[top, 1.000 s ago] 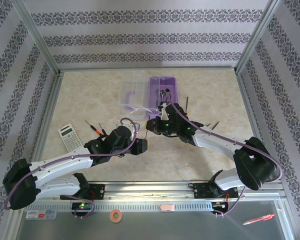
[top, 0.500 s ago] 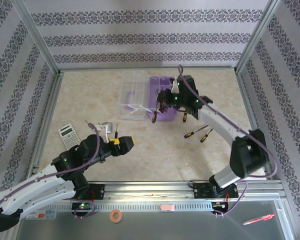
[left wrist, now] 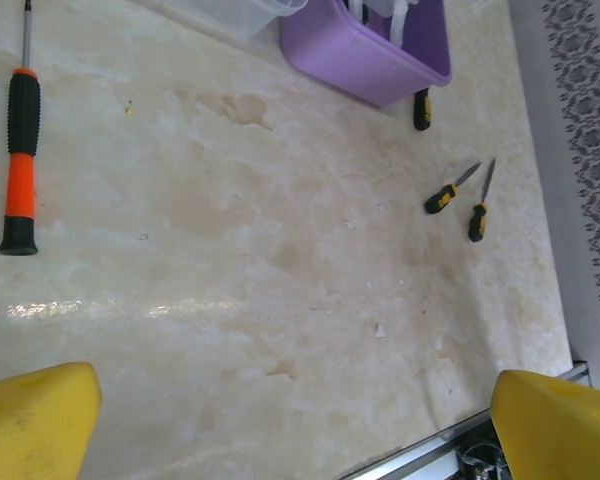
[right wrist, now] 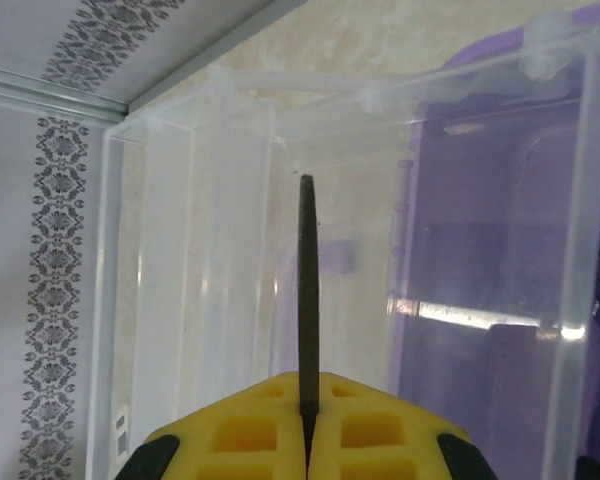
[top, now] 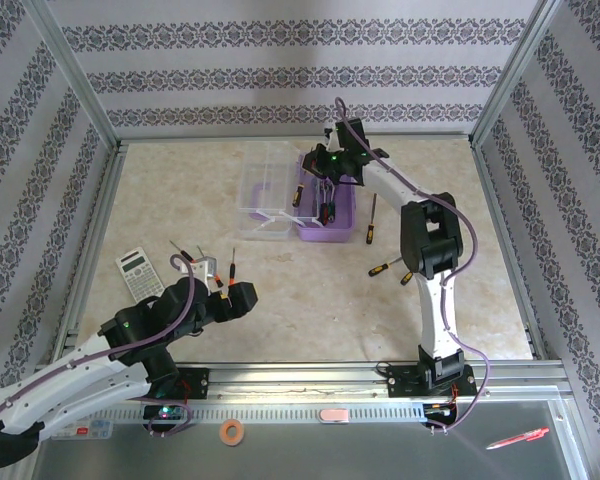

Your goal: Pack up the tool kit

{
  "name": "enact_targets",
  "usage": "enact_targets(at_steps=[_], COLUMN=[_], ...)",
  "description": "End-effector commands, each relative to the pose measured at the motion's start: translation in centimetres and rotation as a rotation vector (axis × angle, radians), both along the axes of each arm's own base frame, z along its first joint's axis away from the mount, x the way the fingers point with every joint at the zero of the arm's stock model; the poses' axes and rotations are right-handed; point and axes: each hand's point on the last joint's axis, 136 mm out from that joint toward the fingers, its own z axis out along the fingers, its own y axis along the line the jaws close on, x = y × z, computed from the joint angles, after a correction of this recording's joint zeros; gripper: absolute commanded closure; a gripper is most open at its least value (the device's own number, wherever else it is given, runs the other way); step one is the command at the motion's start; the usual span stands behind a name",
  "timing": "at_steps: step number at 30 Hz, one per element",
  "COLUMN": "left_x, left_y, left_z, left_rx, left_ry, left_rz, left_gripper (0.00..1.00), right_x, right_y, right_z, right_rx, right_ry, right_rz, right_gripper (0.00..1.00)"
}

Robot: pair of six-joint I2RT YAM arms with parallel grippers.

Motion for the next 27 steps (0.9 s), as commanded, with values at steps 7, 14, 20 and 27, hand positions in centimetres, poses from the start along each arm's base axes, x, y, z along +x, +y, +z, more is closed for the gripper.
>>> enact_targets(at_steps=[7,14,20,27], left_x=[0.5,0.9,1.0,1.1], left_y=[-0.9,-1.6,-1.8,-1.8], left_z=[0.2,0.5,0.5,0.1], left_rx=[-0.007,-0.014,-0.029,-0.049], left_ry=[-0.009,-0.017,-0.009,0.007], left_rz=[-0.011,-0.018,-0.012,0.010], left_gripper=[0.00,0.00,0.00,0.00], right_x=[-1.1,-0.9,-0.8,-1.3], right_y=[3.3,3.8,3.5,3.2], right_z=[0.2,-0.5,-0.7,0.4], right_rx=[0.125,0.144,0.149,0.166], right_ry=[0.065,0.102,0.119,0.121], right_rz=[0.096,0.100,0.097,0.102], right_gripper=[0.96,0.91,0.79,0.69])
